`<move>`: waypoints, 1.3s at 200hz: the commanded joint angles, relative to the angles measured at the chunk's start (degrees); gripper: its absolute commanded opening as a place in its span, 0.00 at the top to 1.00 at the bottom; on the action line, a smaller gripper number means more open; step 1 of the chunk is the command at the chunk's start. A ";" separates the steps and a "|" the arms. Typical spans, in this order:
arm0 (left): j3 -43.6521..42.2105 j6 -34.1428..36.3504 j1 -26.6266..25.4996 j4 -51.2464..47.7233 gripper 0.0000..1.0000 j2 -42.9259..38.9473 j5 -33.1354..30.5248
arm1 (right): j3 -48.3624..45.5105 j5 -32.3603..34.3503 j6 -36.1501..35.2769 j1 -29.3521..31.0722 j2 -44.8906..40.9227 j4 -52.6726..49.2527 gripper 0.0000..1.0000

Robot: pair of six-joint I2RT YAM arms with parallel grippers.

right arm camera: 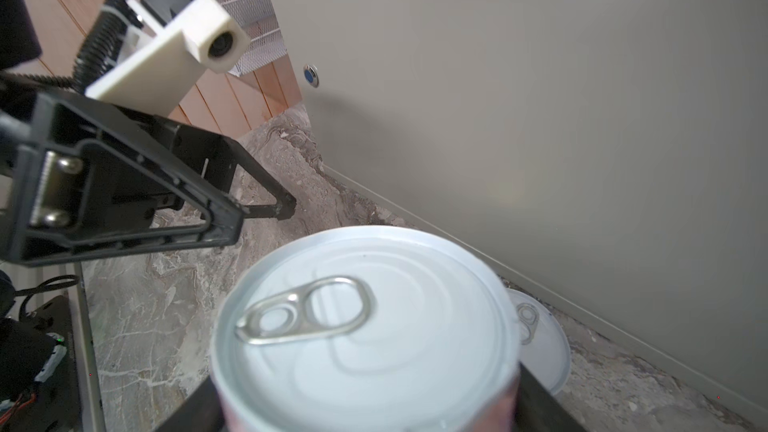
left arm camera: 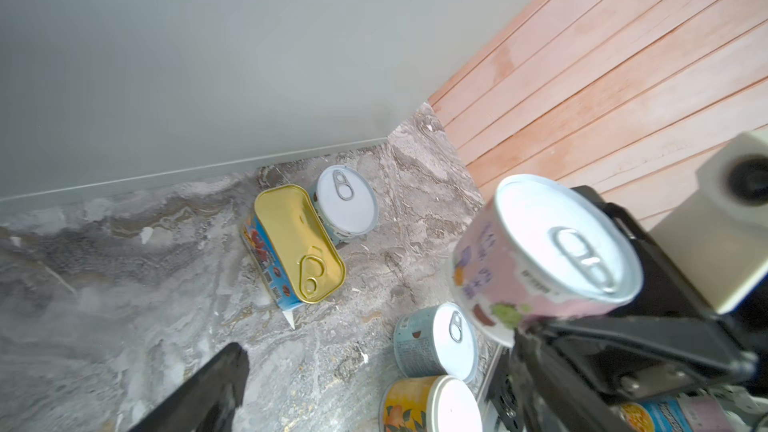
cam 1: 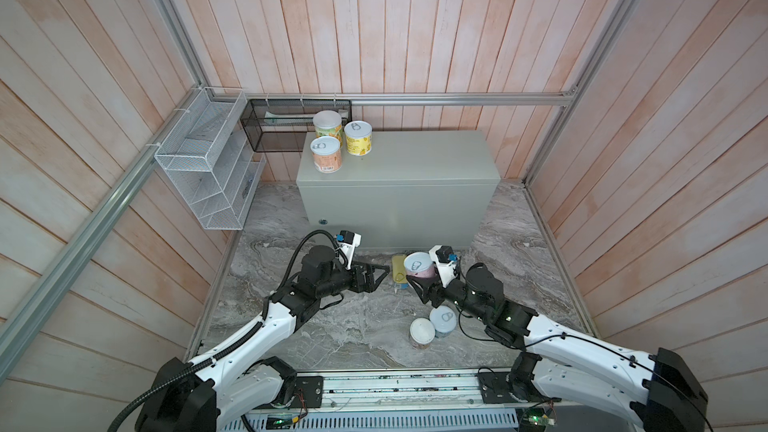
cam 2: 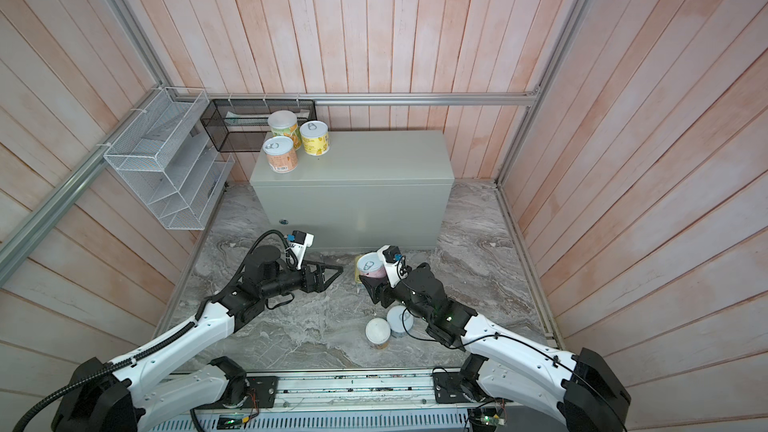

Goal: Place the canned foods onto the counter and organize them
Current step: 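Carry the pink can up onto the gray cabinet top with the right gripper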

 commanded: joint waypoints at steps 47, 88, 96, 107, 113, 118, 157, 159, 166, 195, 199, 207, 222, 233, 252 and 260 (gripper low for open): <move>-11.06 4.43 0.05 14.80 0.00 -5.71 -6.86 | 5.07 3.21 2.06 -1.83 -12.15 -4.62 0.36; -15.65 8.12 -0.28 21.02 0.00 -5.48 -5.95 | 13.41 4.21 0.49 -2.05 -13.51 -8.82 0.36; -16.93 7.62 -0.30 23.07 0.00 -5.82 -4.95 | 15.55 4.18 -0.20 -2.29 -13.02 -9.25 0.36; -17.33 8.05 -0.56 22.50 0.00 -6.69 -4.48 | 18.88 4.13 -0.97 -2.76 -11.75 -10.18 0.36; -17.74 8.48 -0.71 22.54 0.00 -7.27 -4.81 | 20.90 3.97 -1.40 -3.15 -10.80 -10.84 0.35; -18.18 8.34 -0.88 22.73 0.00 -7.88 -5.65 | 22.73 3.96 -1.73 -3.54 -9.90 -11.54 0.35; -19.32 8.24 -1.25 22.68 0.00 -10.88 -7.76 | 36.78 -4.84 -2.28 -12.89 -0.78 -14.83 0.35; -19.33 8.33 -1.25 22.61 0.00 -10.96 -7.76 | 37.39 -5.36 -2.20 -13.55 -0.31 -14.96 0.36; -19.23 8.54 -1.33 22.20 0.00 -11.16 -8.16 | 39.85 -7.23 -2.00 -15.69 1.54 -15.32 0.36; -19.51 8.59 -1.68 22.32 0.00 -11.61 -8.35 | 48.17 -14.38 -1.18 -24.19 7.91 -15.20 0.36; -19.53 8.47 -1.73 22.33 0.00 -11.61 -8.40 | 49.32 -14.70 -1.06 -24.98 8.79 -15.38 0.36; -19.50 8.50 -2.01 22.36 0.00 -11.67 -8.35 | 51.63 -15.71 -0.77 -26.46 10.69 -16.18 0.36; -19.42 8.81 -2.49 22.38 0.00 -11.77 -8.41 | 55.52 -17.04 -0.48 -28.10 13.86 -17.19 0.36; -19.42 9.18 -2.80 22.01 0.00 -11.86 -8.95 | 57.39 -17.56 -0.56 -28.88 15.60 -17.10 0.36; -19.34 9.37 -3.09 21.63 0.00 -12.30 -9.73 | 60.37 -18.38 -0.01 -30.06 18.17 -17.61 0.36; -19.42 9.39 -3.09 21.63 0.00 -12.48 -9.73 | 61.79 -19.71 0.15 -30.23 19.33 -18.32 0.36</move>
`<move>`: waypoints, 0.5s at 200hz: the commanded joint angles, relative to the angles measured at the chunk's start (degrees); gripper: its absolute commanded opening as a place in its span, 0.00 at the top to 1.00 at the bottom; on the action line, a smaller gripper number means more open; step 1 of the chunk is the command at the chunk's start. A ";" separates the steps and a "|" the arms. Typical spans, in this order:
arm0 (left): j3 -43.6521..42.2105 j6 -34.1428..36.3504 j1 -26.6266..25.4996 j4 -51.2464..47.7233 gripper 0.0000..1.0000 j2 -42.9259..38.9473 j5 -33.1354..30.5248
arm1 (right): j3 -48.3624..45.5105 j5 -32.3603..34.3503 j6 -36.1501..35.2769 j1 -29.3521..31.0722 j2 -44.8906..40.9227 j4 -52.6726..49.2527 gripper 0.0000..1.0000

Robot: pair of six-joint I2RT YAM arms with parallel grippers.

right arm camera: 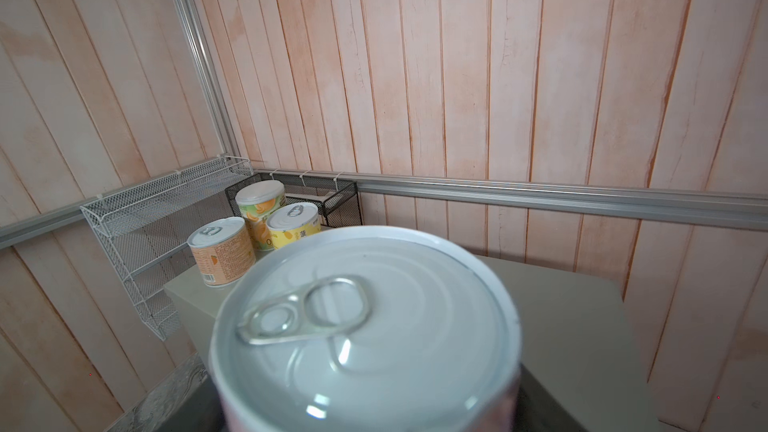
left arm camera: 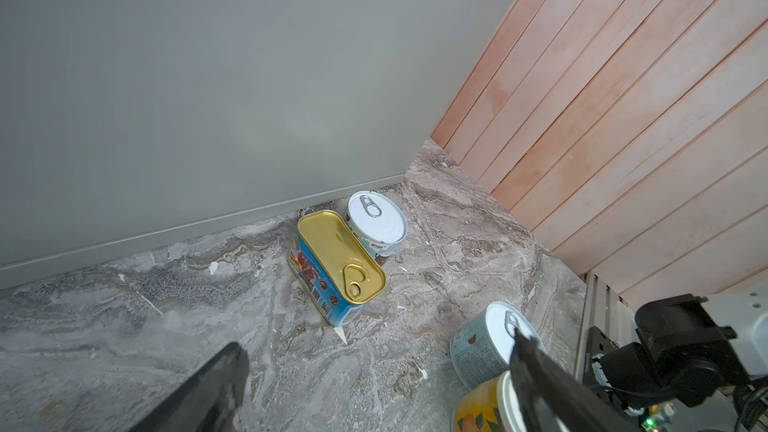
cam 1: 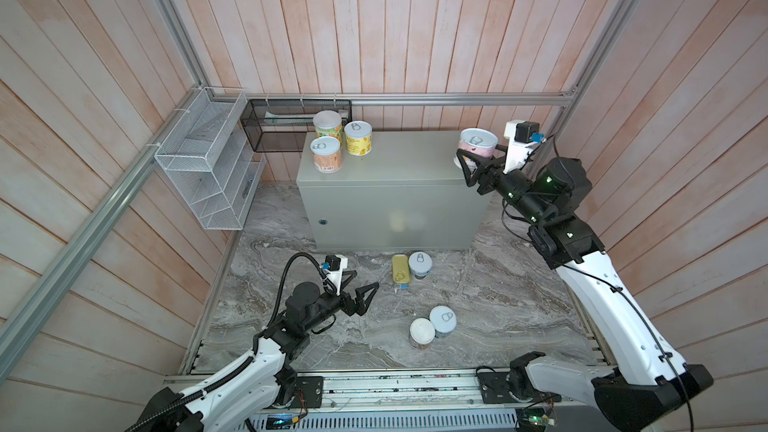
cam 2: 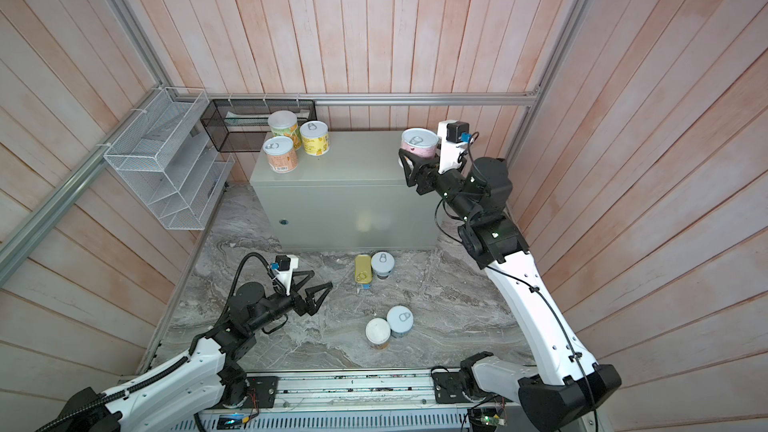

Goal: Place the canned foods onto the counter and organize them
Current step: 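Carry the pink can up onto the gray cabinet top with the right gripper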

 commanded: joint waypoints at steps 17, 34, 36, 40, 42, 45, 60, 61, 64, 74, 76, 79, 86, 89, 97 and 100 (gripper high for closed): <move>-0.12 1.71 -0.37 0.62 0.00 -1.41 -1.54 | 7.02 -8.99 0.59 -0.84 3.81 0.83 0.37; -0.23 2.12 -0.39 0.12 0.00 -1.70 -2.63 | 6.68 -10.77 0.89 -0.79 5.34 2.38 0.37; -0.29 2.18 -0.39 0.12 0.00 -1.76 -2.82 | 6.61 -10.90 0.96 -0.79 5.42 2.50 0.37; -0.40 2.15 -0.39 0.26 0.00 -1.66 -3.20 | 6.30 -10.94 1.51 -0.80 5.90 3.29 0.37; -0.47 2.23 -0.39 0.33 0.00 -1.62 -3.44 | 6.15 -11.02 1.74 -0.80 6.11 3.68 0.37; -0.62 2.22 -0.35 0.42 0.00 -1.56 -3.70 | 6.09 -11.13 1.98 -0.80 6.38 4.11 0.37; -1.03 2.12 -0.39 1.14 0.00 -0.90 -4.59 | 6.06 -13.73 2.83 0.04 8.74 6.08 0.38; -1.04 2.12 -0.39 1.20 0.00 -0.81 -4.60 | 6.08 -13.74 2.77 0.19 8.92 6.15 0.38; -1.10 2.10 -0.39 1.39 0.00 -0.58 -4.61 | 6.29 -13.67 2.59 0.62 9.44 6.29 0.38; -1.00 2.02 -0.34 1.93 0.00 0.40 -4.41 | 7.08 -12.37 1.00 2.67 11.09 6.30 0.38; -0.97 1.98 -0.37 1.94 0.00 0.59 -4.32 | 7.25 -12.22 0.61 2.99 11.45 6.28 0.39; -0.88 2.01 -0.33 2.03 0.00 0.93 -4.20 | 7.39 -11.78 0.11 3.70 11.88 6.44 0.39; -0.65 2.18 -0.38 2.25 0.00 1.68 -3.93 | 7.81 -11.18 -0.81 5.02 13.03 7.06 0.39; -0.64 2.18 -0.39 2.31 0.00 2.13 -3.90 | 7.95 -11.12 -0.96 5.42 13.53 7.45 0.39; -0.36 2.27 -0.31 2.33 0.00 2.99 -3.82 | 8.24 -11.63 -0.74 6.37 14.83 9.17 0.38; -0.26 2.29 -0.37 2.32 0.00 3.20 -3.82 | 8.25 -12.10 -0.42 6.56 15.27 9.99 0.39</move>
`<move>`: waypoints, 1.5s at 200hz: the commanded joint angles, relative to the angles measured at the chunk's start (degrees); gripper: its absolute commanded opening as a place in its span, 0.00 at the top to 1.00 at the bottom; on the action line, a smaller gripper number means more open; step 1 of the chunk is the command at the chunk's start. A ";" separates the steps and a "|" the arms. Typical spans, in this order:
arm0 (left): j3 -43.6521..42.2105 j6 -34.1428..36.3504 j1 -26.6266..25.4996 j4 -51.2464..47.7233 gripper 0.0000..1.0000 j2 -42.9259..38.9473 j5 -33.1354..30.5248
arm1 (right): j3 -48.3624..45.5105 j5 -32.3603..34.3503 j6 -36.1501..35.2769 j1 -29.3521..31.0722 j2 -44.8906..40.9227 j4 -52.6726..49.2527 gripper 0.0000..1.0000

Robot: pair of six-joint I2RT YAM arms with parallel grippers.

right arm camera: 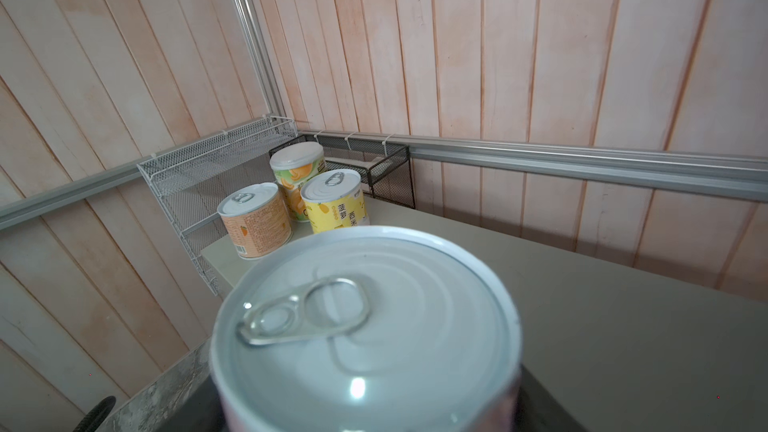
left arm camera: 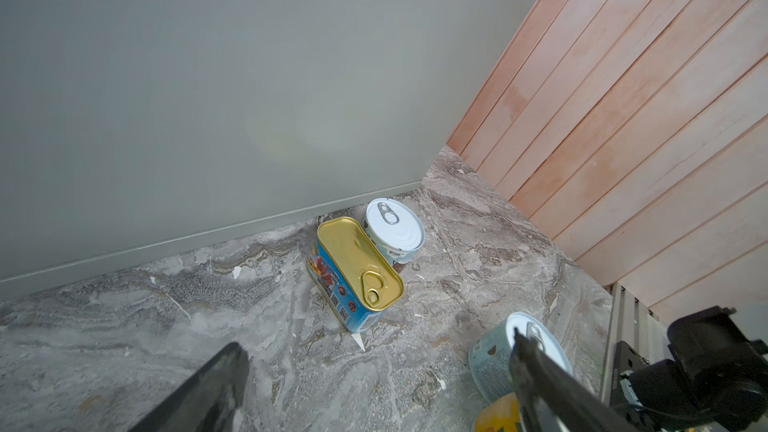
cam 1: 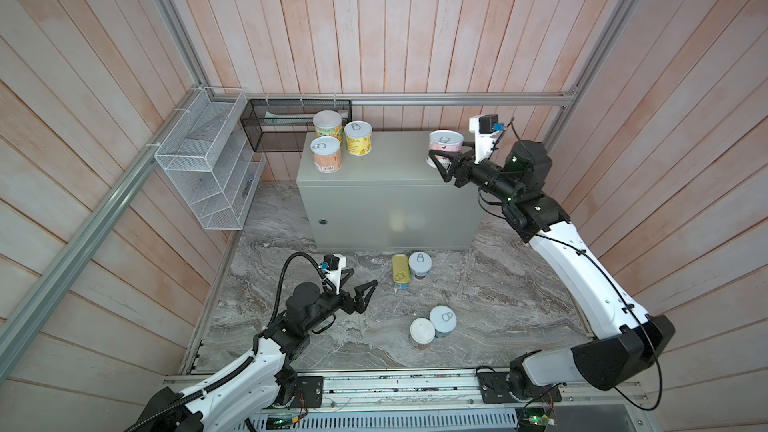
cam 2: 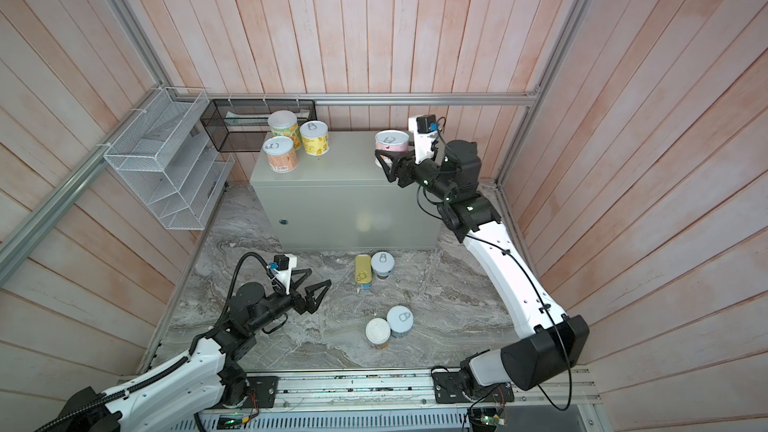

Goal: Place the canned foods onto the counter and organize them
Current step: 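Carry the pink can up onto the gray cabinet top with the right gripper, then lower the pink can beside the orange and yellow cans, open right gripper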

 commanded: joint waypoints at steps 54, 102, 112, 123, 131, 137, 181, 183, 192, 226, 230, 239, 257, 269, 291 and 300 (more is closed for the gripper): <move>0.14 1.32 -0.23 2.86 0.00 5.14 -1.23 | 9.30 -2.14 -5.26 8.54 11.93 11.77 0.39; 0.08 1.48 -0.28 3.63 0.00 6.80 -2.20 | 14.18 -2.56 -4.70 8.73 19.63 12.71 0.39; 0.13 1.51 -0.28 3.81 0.00 7.39 -2.21 | 15.28 -2.71 -4.82 8.81 20.97 12.64 0.39; 0.31 1.59 -0.28 3.90 0.00 8.09 -2.44 | 16.17 -2.61 -5.04 9.00 22.34 12.67 0.38; 0.49 1.59 -0.28 3.90 0.00 8.54 -2.41 | 16.76 -2.57 -5.15 9.21 23.22 12.74 0.39; 0.57 1.61 -0.27 3.98 0.00 8.93 -2.46 | 17.23 -2.52 -5.29 9.37 23.81 12.78 0.39; 0.93 1.55 -0.28 4.50 0.00 10.70 -2.47 | 20.54 -1.20 -8.11 11.19 27.43 10.92 0.39; 0.98 1.54 -0.28 4.51 0.00 10.77 -2.47 | 20.73 -1.16 -8.13 11.21 27.61 10.77 0.39; 1.03 1.52 -0.23 4.59 0.00 10.96 -2.49 | 21.54 -1.14 -8.34 11.52 28.40 10.29 0.38; 1.21 1.22 -0.27 4.63 0.00 11.76 -2.69 | 22.05 -1.40 -6.23 11.88 30.62 12.39 0.39; 1.28 1.20 -0.27 4.59 0.00 11.85 -2.65 | 22.05 -1.26 -6.03 11.91 30.81 12.63 0.39; 1.38 1.18 -0.28 4.44 0.00 11.93 -2.56 | 22.12 -1.06 -5.65 11.99 31.14 12.99 0.39; 1.43 1.20 -0.28 4.31 0.00 11.86 -2.56 | 22.83 -1.20 -5.44 12.24 32.05 13.47 0.38; 1.43 1.13 -0.23 4.22 0.00 11.75 -2.66 | 23.81 -1.13 -5.72 12.29 32.99 13.02 0.38; 1.40 1.11 -0.28 4.08 0.00 11.52 -2.73 | 26.03 -1.03 -5.73 12.44 34.90 11.65 0.39; 1.42 1.13 -0.24 4.08 0.00 11.51 -2.74 | 26.84 -1.30 -5.76 12.52 35.46 11.36 0.38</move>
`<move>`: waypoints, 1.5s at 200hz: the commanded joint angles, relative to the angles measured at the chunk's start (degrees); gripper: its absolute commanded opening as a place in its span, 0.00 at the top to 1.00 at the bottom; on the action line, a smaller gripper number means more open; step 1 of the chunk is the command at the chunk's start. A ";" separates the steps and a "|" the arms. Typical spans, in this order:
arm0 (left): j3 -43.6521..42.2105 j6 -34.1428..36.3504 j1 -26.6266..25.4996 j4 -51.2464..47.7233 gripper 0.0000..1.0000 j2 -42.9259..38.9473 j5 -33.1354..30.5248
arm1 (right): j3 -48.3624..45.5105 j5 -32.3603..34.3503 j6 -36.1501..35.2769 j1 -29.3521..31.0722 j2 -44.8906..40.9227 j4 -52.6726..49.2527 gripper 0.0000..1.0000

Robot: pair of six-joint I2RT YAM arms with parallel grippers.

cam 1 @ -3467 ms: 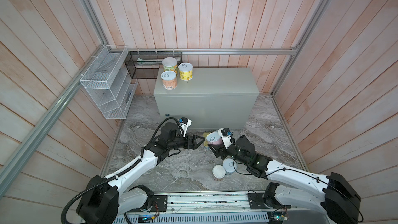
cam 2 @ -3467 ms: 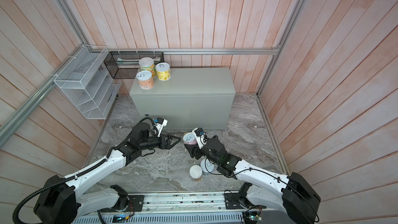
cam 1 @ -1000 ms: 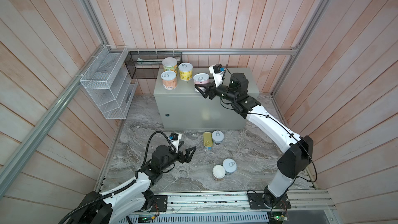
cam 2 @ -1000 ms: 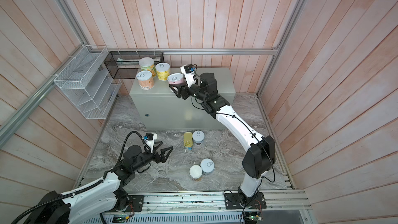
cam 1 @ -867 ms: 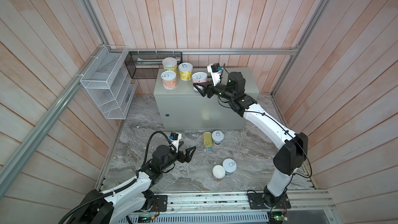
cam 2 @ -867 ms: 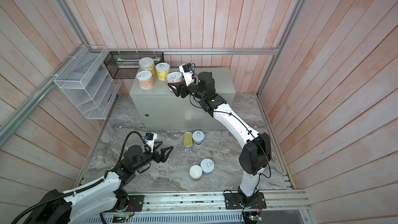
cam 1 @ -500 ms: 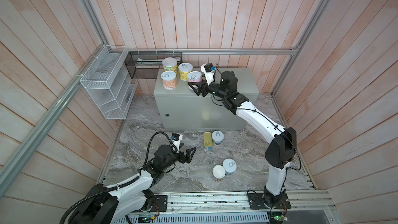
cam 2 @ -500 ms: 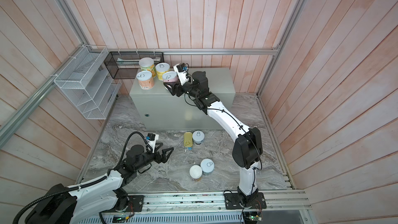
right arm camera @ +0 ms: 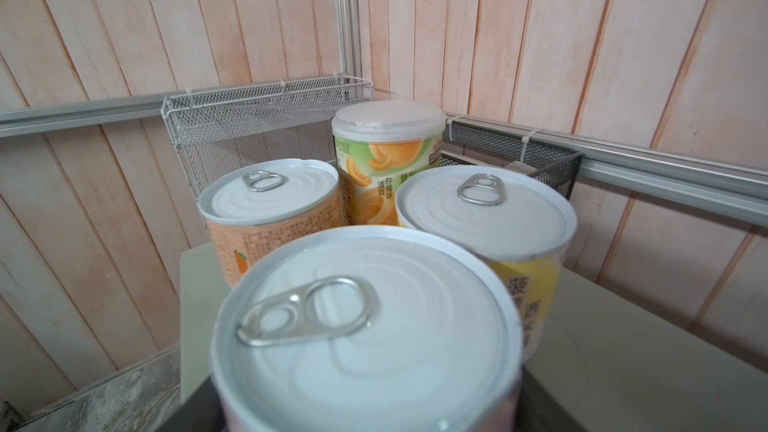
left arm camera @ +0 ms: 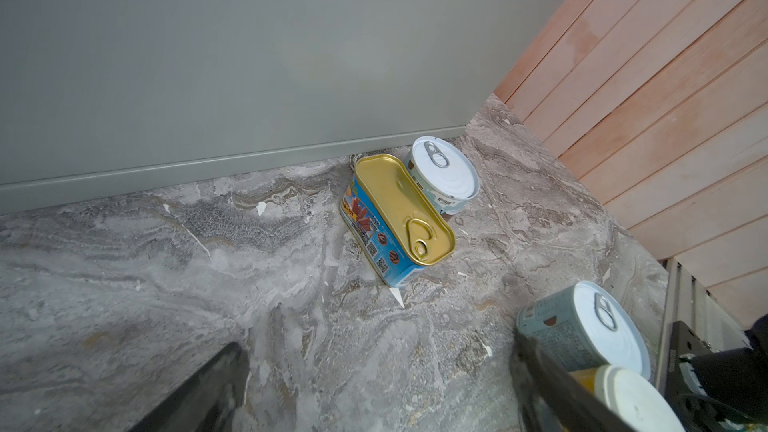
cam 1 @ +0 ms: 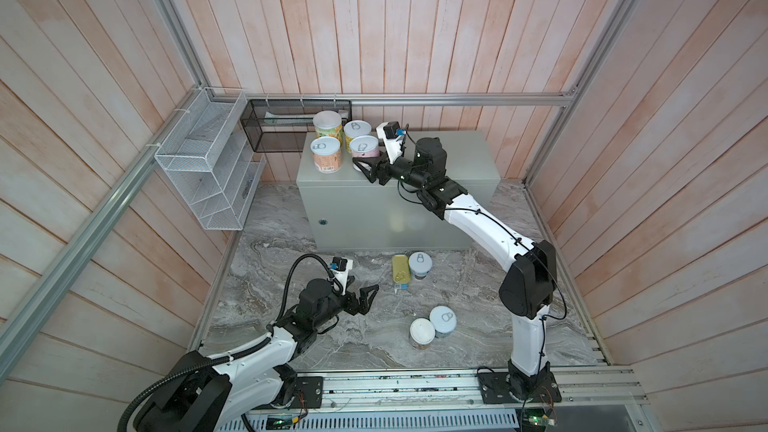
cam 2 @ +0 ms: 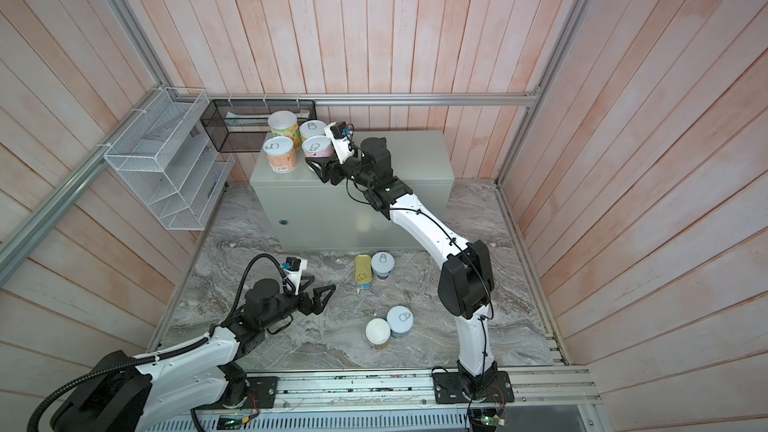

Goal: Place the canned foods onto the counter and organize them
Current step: 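Lower the pink can beside the orange and yellow cans, open right gripper, then withdraw the right gripper down toward the floor cans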

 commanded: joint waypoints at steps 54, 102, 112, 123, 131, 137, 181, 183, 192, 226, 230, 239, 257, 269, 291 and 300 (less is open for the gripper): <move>1.50 0.67 -0.28 0.76 0.00 -0.43 -1.38 | 5.25 0.32 1.46 0.76 3.63 -3.55 0.28; 1.65 0.31 -0.28 0.75 0.00 -0.33 -1.12 | -0.16 -0.84 2.84 0.72 -0.33 -2.45 0.16; 1.61 0.30 -0.28 0.87 0.00 -0.30 -1.11 | -1.75 -1.36 3.30 0.74 -1.64 -1.43 0.14; 1.51 0.27 -0.28 1.07 0.00 -0.24 -0.92 | -3.24 -1.37 3.35 0.72 -2.87 -0.71 0.14; 1.42 0.32 -0.27 1.45 0.00 -0.16 -0.63 | -3.94 -0.86 3.40 0.72 -3.74 -0.52 0.13; 1.36 0.40 -0.25 1.62 0.00 -0.15 -0.27 | -4.50 -0.34 3.22 0.78 -4.38 -0.66 0.13; 1.42 0.41 -0.27 1.86 0.00 0.12 0.29 | -14.34 5.52 3.06 0.72 -13.31 2.09 0.13; 1.42 0.41 -0.27 1.89 0.00 0.12 0.29 | -15.21 5.84 3.15 0.76 -13.93 2.45 0.13; 1.49 0.44 -0.26 1.74 0.00 0.11 0.29 | -18.47 6.72 3.43 0.74 -16.45 3.98 0.12; 1.72 0.45 -0.28 1.20 0.00 -0.05 0.04 | -29.29 10.25 4.31 0.72 -25.75 6.00 0.12; 1.73 0.49 -0.23 1.22 0.00 0.02 0.10 | -31.13 11.06 4.62 0.74 -27.22 6.24 0.12; 1.75 0.45 -0.27 1.34 0.00 0.20 0.29 | -34.09 12.74 5.26 0.80 -29.69 6.67 0.12; 1.86 0.61 -0.28 1.37 0.00 0.67 0.55 | -41.59 16.05 6.90 0.76 -35.60 6.79 0.12; 2.44 1.53 -0.32 0.70 0.00 1.18 1.12 | -46.10 17.43 7.68 0.80 -39.04 6.59 0.12; 4.32 3.76 -1.24 -1.49 0.00 2.28 2.14 | -53.92 20.30 10.65 0.85 -45.19 5.21 0.12; 4.82 4.66 -2.19 -2.23 0.00 2.40 1.54 | -56.91 20.73 13.29 0.80 -47.45 4.62 0.12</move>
